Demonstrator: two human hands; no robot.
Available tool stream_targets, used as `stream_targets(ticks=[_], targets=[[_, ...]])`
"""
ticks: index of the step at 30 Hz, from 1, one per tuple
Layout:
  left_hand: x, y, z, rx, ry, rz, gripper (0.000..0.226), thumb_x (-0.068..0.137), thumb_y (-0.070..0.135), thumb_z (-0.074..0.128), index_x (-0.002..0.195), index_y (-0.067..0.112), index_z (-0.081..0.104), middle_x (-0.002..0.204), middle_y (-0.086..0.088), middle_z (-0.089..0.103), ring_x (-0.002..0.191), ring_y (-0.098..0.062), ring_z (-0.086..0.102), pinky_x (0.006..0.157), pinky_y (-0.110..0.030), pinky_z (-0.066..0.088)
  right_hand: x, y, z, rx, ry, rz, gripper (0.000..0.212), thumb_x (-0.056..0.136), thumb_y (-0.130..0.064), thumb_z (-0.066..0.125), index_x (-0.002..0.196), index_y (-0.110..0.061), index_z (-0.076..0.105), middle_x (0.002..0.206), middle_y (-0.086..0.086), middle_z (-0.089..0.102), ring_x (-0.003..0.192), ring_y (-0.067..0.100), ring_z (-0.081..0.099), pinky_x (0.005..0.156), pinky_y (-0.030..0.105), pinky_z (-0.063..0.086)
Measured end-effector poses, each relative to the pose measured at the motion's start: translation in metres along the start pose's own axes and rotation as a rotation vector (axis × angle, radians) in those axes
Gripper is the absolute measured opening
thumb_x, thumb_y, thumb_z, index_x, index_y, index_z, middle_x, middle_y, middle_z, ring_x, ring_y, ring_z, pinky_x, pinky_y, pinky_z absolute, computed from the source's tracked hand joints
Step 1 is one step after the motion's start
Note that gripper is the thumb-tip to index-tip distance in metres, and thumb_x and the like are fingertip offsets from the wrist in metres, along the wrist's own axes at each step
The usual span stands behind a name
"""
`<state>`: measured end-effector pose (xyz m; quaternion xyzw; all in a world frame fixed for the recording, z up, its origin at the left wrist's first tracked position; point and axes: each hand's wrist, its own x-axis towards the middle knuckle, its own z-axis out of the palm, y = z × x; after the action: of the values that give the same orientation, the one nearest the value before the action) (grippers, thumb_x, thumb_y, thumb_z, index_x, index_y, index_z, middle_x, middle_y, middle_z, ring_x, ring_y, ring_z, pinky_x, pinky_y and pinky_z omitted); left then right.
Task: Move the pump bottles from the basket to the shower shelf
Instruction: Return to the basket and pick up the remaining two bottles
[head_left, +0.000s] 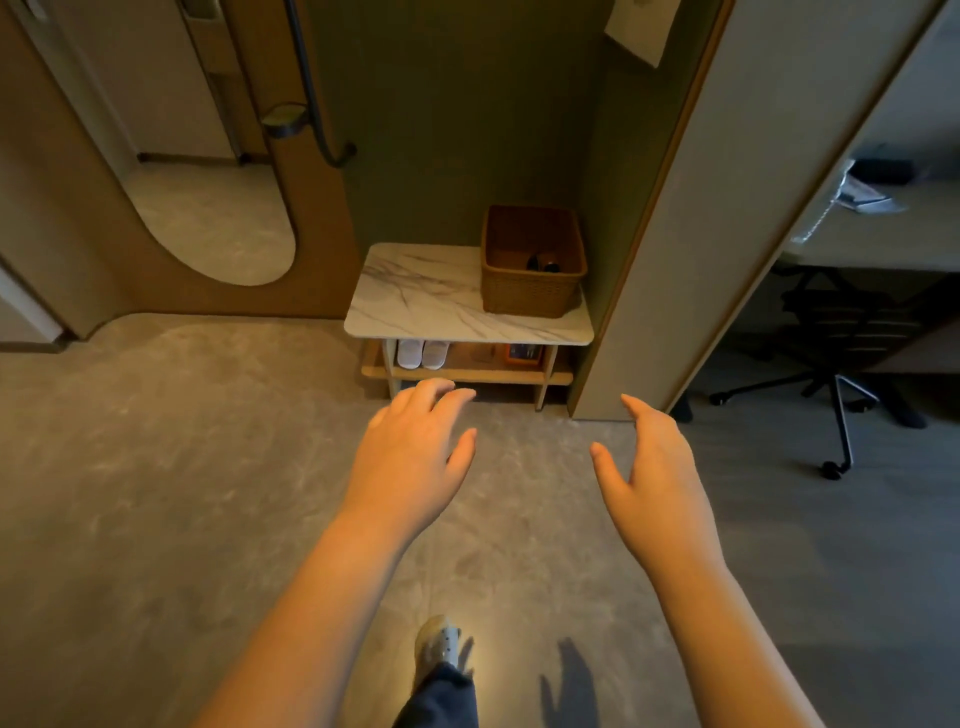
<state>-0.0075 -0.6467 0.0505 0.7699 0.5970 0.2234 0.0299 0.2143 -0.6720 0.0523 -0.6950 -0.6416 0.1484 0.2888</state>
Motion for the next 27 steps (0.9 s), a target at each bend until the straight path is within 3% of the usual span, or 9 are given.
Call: stream_targets(ticks=[11,20,24,27], targets=[[0.182,-0.081,0.034,-0.047,-0.034,0.004,0.042,0.091,0.034,0.051,0.131,0.024,0.050,0.129,0.004,0.051,0.117,-0.014,0.046,0.091,-0.033,0.044,0.193,-0.030,0.068,-0.073,0.000,0.001,0.060,0.091,-0.036,0.055,0.144,-0.023,0.028,0.144,-0.002,0.039,0.132,0.013,0.038,0.098,0.020,0.028],[0.278,-0.101,0.094,-0.067,-0.158,0.026,0.044,0.092,0.038,0.046,0.135,0.027,0.044,0.134,0.007,0.046,0.122,-0.012,0.041,0.096,-0.032,0.040,0.291,0.001,0.096,-0.095,-0.026,0.054,0.059,0.092,-0.037,0.054,0.143,-0.024,0.029,0.143,-0.002,0.040,0.131,0.013,0.038,0.097,0.019,0.027],[0.326,-0.110,0.120,-0.068,-0.178,-0.022,0.043,0.092,0.036,0.047,0.134,0.026,0.046,0.131,0.006,0.048,0.119,-0.013,0.044,0.094,-0.034,0.041,0.341,0.026,0.118,-0.056,-0.137,0.104,0.060,0.092,-0.037,0.053,0.144,-0.022,0.026,0.145,0.000,0.038,0.131,0.014,0.036,0.097,0.021,0.026],[0.368,-0.111,0.136,-0.078,-0.195,-0.043,0.041,0.092,0.035,0.046,0.132,0.027,0.046,0.128,0.008,0.047,0.117,-0.013,0.044,0.092,-0.034,0.042,0.385,0.039,0.129,-0.024,-0.141,0.108,0.059,0.091,-0.030,0.056,0.143,-0.016,0.032,0.142,0.005,0.041,0.130,0.018,0.039,0.100,0.022,0.029]])
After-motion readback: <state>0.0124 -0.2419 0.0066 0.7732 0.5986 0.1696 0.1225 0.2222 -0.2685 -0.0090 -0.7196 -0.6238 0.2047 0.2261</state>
